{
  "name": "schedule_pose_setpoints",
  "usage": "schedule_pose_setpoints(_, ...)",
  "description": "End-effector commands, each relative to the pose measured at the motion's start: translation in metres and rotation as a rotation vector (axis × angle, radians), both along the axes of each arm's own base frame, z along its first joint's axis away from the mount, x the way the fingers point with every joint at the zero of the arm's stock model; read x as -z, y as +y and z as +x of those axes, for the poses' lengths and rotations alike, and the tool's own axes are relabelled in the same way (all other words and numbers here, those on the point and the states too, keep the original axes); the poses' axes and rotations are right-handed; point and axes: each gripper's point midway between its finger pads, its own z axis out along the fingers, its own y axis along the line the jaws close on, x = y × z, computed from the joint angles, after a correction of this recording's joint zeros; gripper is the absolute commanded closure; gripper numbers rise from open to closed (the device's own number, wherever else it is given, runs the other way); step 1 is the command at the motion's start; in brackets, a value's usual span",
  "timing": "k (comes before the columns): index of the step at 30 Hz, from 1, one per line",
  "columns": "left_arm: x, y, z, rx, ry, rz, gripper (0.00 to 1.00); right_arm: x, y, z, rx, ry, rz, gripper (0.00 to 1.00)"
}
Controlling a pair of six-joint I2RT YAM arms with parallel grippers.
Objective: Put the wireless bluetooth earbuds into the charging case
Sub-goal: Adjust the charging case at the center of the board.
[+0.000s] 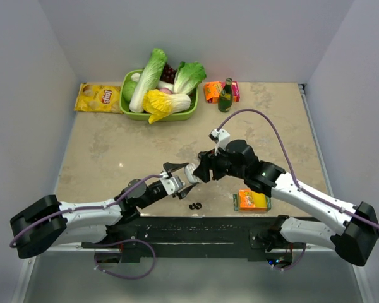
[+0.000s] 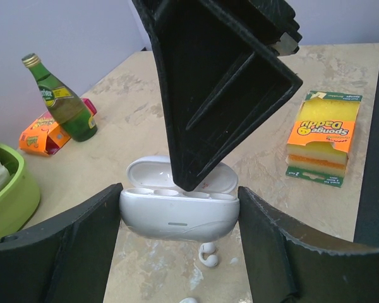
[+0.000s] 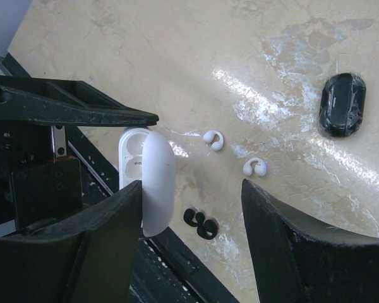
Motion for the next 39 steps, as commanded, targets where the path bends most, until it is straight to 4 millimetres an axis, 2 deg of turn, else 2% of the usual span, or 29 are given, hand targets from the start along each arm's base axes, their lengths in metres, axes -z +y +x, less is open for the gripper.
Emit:
schedule_pose_setpoints(1, -0.029, -0.005, 0.000, 0.003, -0.072, -0.076, 1.00, -0.025, 0.011, 0.008, -0.019, -0.058, 0.059, 0.37)
schedule_pose_setpoints(5, -0.029, -0.005, 0.000, 0.004, -0.071, -0.078, 1.00, -0.026, 0.014, 0.010, -0.019, -0.060, 0.065, 0.46)
schedule_pose_setpoints(22, -0.029, -0.005, 0.003, -0.014, -0.073, -0.084, 1.00, -0.021, 0.021, 0.010, -0.052, -0.047, 0.061, 0.74)
schedule_pose_setpoints(25, -0.029, -0.005, 0.005, -0.022, -0.069, -0.088, 1.00, -0.021, 0.022, 0.009, -0.062, -0.049, 0.060, 0.88)
schedule_pose_setpoints(26, -0.029, -0.005, 0.004, -0.021, -0.068, -0.089, 1.00, -0.021, 0.023, 0.008, -0.069, -0.049, 0.058, 1.00)
schedule_pose_setpoints(29, -0.029, -0.003, 0.011, -0.058, -0.038, -0.099, 0.98, -0.025, 0.021, 0.007, -0.087, -0.069, 0.050, 1.00)
schedule_pose_setpoints(30, -0.028, -0.003, 0.013, -0.070, -0.025, -0.097, 0.83, -0.026, 0.020, 0.006, -0.092, -0.079, 0.048, 1.00)
schedule_pose_setpoints(32, -0.023, -0.004, 0.020, -0.107, 0.036, -0.082, 0.64, -0.034, 0.016, 0.005, -0.101, -0.121, 0.042, 1.00)
schedule_pose_setpoints(33, -0.022, -0.003, 0.023, -0.123, 0.055, -0.080, 0.48, -0.037, 0.013, 0.005, -0.103, -0.135, 0.036, 1.00)
schedule_pose_setpoints(34, -0.018, -0.003, 0.024, -0.131, 0.076, -0.073, 0.41, -0.039, 0.011, 0.005, -0.106, -0.153, 0.024, 1.00)
schedule_pose_setpoints(35, -0.018, -0.003, 0.024, -0.131, 0.080, -0.075, 0.16, -0.043, 0.008, 0.005, -0.103, -0.162, 0.019, 1.00)
schedule_pose_setpoints(36, -0.018, -0.004, 0.023, -0.126, 0.082, -0.074, 0.00, -0.044, 0.007, 0.004, -0.106, -0.166, 0.014, 1.00)
schedule_pose_setpoints(39, -0.014, -0.007, 0.023, -0.122, 0.100, -0.061, 0.00, -0.046, 0.004, 0.002, -0.114, -0.174, 0.001, 1.00)
